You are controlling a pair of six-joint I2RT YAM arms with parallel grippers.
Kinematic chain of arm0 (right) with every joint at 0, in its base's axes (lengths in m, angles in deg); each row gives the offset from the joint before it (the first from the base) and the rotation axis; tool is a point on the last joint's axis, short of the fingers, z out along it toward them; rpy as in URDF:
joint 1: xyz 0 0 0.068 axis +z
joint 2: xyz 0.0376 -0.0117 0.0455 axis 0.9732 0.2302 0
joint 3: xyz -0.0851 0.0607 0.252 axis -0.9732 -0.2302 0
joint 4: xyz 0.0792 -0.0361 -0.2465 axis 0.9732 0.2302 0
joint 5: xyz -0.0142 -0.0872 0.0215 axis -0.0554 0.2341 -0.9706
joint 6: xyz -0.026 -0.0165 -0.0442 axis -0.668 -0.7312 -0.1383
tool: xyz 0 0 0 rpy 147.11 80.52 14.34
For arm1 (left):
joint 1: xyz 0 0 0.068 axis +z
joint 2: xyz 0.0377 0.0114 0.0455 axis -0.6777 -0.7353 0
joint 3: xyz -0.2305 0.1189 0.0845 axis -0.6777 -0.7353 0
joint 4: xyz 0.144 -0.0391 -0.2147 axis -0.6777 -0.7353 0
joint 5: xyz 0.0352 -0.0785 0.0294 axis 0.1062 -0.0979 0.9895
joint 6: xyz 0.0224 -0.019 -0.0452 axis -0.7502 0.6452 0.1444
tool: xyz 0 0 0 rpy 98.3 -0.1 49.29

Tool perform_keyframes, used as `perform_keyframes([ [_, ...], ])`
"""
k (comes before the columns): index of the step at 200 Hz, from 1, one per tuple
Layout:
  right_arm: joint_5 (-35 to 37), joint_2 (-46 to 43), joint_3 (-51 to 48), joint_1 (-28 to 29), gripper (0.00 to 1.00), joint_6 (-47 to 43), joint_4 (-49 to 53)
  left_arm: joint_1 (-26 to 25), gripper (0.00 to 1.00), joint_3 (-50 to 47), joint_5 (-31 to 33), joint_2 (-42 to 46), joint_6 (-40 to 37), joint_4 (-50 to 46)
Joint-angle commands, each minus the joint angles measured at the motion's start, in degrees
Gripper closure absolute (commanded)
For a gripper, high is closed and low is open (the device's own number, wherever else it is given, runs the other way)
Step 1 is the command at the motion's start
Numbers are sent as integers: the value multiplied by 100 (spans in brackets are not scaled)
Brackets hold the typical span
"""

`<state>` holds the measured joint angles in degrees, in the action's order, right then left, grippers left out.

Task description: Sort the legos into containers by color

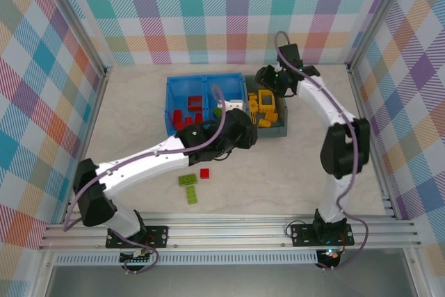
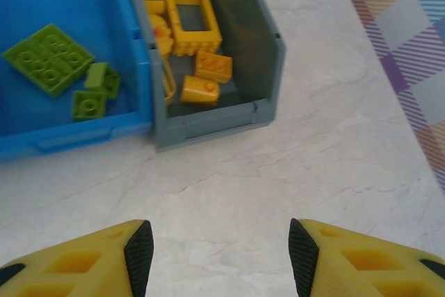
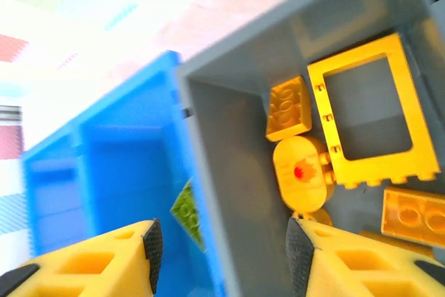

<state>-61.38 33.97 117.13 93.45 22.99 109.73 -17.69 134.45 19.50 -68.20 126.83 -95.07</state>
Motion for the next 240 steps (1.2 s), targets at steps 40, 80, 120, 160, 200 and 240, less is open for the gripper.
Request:
perform_keyframes([
  [40, 1081, -3181, -2462, 1753, 42, -786, -111, 836, 35, -1438, -882, 622, 751, -1452],
  [80, 1688, -5007, -4567, 4087, 38, -672, -510, 1355, 31, -1915, -1456, 167, 344, -1356],
  [120, 2179, -5408, -5450, 5826, 34, -150, -480, 1429, 33, -1770, -1465, -570, 29, -1241],
  [160, 2426, -5056, -5354, 6318, 34, 155, -491, 1425, 41, -1635, -1450, -1050, 4, -1097],
  [200, 2463, -4835, -5210, 6359, 34, 80, -560, 1427, 45, -1571, -1487, -1491, 60, -1039],
  [240, 2579, -4954, -5270, 6362, 34, 148, -518, 1422, 49, -1615, -1393, -1605, 140, -1004],
])
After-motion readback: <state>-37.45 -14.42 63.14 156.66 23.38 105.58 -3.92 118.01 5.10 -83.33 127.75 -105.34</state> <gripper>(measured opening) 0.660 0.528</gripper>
